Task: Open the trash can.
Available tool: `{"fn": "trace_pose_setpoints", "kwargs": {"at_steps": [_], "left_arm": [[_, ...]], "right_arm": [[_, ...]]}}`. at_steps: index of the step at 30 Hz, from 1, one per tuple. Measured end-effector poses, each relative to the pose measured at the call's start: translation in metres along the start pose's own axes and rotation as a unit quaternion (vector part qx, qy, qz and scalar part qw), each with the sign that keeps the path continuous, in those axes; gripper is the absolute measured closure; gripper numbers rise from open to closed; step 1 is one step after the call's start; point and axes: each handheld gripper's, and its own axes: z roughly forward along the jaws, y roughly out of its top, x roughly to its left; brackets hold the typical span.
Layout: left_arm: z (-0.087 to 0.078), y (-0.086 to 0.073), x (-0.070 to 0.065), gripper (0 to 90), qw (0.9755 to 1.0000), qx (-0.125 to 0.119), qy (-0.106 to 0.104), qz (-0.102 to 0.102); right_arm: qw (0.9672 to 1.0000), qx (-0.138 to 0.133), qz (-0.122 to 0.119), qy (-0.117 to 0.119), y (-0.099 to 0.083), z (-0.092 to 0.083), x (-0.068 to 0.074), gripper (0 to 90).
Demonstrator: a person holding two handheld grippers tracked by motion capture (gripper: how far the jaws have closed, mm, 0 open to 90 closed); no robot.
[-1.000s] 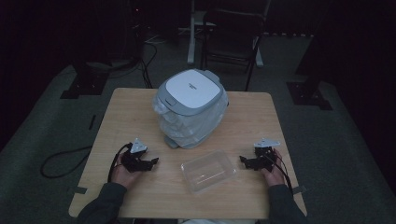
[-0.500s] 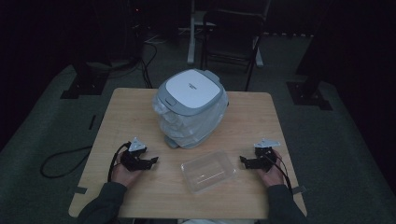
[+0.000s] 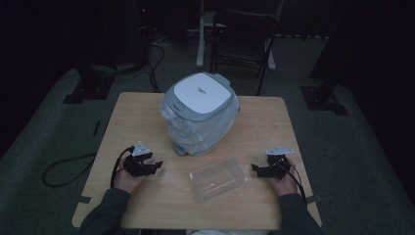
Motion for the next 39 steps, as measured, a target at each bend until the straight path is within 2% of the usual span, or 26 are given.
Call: {"fn": "trace_pose_setpoints", "kwargs": {"at_steps": [4, 10, 16, 17, 20, 27, 39], "left_arm": [[-0.009, 0.004, 0.005, 44.6, 0.9999, -0.009, -0.007, -0.010], [-0.022, 0.013, 0.012, 45.8, 0.9992, -0.030, -0.017, -0.021], [-0.029, 0.020, 0.014, 48.3, 0.9987, -0.039, -0.025, -0.019], [-0.034, 0.025, 0.015, 48.3, 0.9986, -0.044, -0.026, -0.016], [-0.039, 0.031, 0.016, 47.8, 0.9986, -0.047, -0.022, -0.011], [-0.050, 0.044, 0.021, 47.3, 0.9981, -0.055, -0.022, -0.012], [-0.064, 0.065, 0.019, 48.1, 0.9971, -0.072, -0.026, 0.000]], "right_arm": [[1.0000, 0.000, 0.000, 0.000, 0.000, 0.000, 0.000, 10.9], [1.0000, 0.000, 0.000, 0.000, 0.000, 0.000, 0.000, 10.9], [1.0000, 0.000, 0.000, -0.001, 0.000, 0.000, 0.000, 10.9], [1.0000, 0.000, 0.000, -0.001, 0.000, 0.000, 0.000, 11.0], [1.0000, 0.000, 0.000, -0.001, 0.000, 0.000, 0.000, 11.0], [1.0000, 0.000, 0.000, -0.001, 0.000, 0.000, 0.000, 11.0], [1.0000, 0.000, 0.000, -0.001, 0.000, 0.000, 0.000, 11.0]]}}
